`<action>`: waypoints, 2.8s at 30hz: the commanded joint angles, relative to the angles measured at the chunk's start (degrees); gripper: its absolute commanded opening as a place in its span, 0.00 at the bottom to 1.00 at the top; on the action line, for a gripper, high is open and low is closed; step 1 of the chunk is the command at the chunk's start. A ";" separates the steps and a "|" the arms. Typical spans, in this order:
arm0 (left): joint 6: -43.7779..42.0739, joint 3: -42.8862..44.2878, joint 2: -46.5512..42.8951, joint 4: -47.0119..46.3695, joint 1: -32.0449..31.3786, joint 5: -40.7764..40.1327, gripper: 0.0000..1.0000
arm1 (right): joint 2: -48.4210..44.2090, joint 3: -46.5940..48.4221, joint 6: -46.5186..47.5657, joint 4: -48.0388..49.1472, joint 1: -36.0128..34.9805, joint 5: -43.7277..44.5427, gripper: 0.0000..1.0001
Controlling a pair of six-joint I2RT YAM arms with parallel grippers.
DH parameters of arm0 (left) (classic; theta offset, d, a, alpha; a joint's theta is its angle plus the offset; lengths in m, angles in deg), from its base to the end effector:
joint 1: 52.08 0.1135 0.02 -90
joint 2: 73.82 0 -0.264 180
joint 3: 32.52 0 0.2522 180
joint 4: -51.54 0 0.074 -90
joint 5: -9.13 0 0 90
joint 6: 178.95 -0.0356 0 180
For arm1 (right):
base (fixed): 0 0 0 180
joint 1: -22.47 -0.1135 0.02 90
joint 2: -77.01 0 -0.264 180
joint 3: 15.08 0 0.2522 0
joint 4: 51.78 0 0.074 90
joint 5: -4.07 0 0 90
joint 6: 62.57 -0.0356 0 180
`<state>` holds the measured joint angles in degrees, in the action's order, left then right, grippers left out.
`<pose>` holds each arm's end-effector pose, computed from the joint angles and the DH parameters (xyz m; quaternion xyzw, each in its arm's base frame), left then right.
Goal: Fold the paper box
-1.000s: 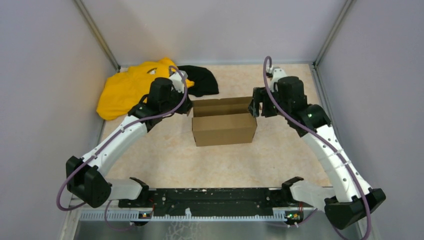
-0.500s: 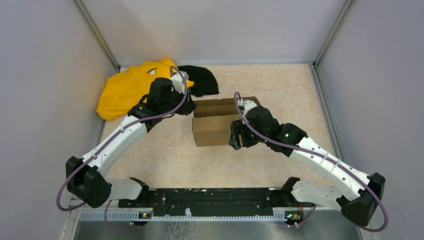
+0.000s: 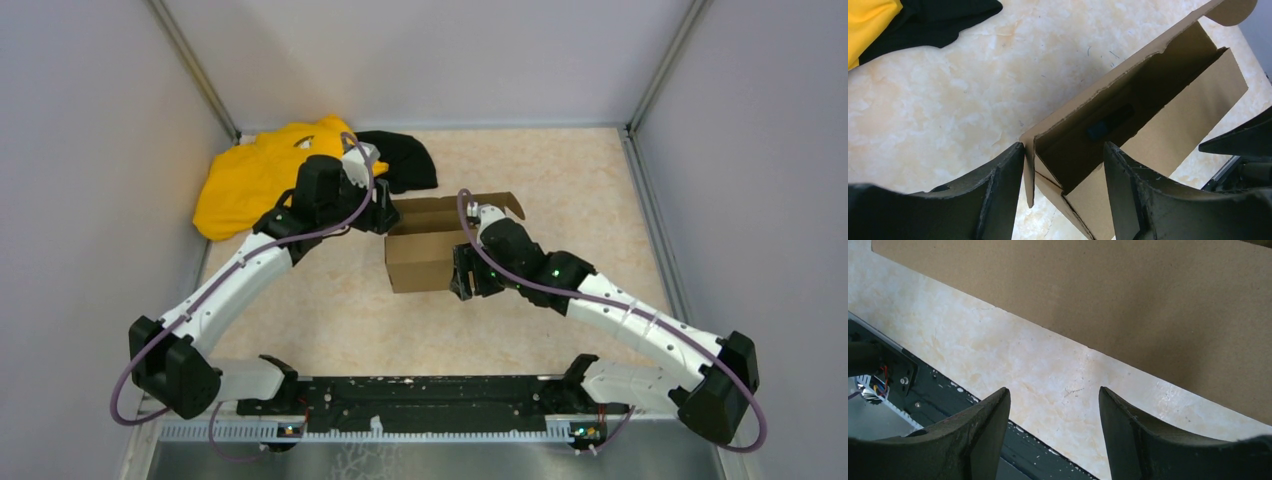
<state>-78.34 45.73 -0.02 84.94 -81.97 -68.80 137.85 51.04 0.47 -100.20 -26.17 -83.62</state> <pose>0.2503 -0.1525 0.3339 0.1961 0.8356 -0.2598 0.4425 0.1481 0.1660 0.2923 -0.1647 0.9025 0.2290 0.3255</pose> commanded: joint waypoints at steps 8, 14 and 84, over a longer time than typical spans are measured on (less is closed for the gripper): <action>0.70 6.86 -0.57 -1.20 1.54 5.22 0.69 | -1.86 -2.21 -0.81 4.53 -0.66 2.80 0.63; 2.81 9.17 2.41 -4.03 6.73 11.98 0.70 | -1.94 -2.94 -0.66 5.03 -0.66 3.32 0.62; 4.80 13.53 25.05 -4.01 -1.70 28.06 0.20 | 11.18 3.01 2.83 28.50 0.52 13.36 0.33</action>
<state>-72.35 58.91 24.66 80.02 -83.41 -45.85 150.94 49.38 2.24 -77.53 -29.03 -68.24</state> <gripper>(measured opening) 0.182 0.327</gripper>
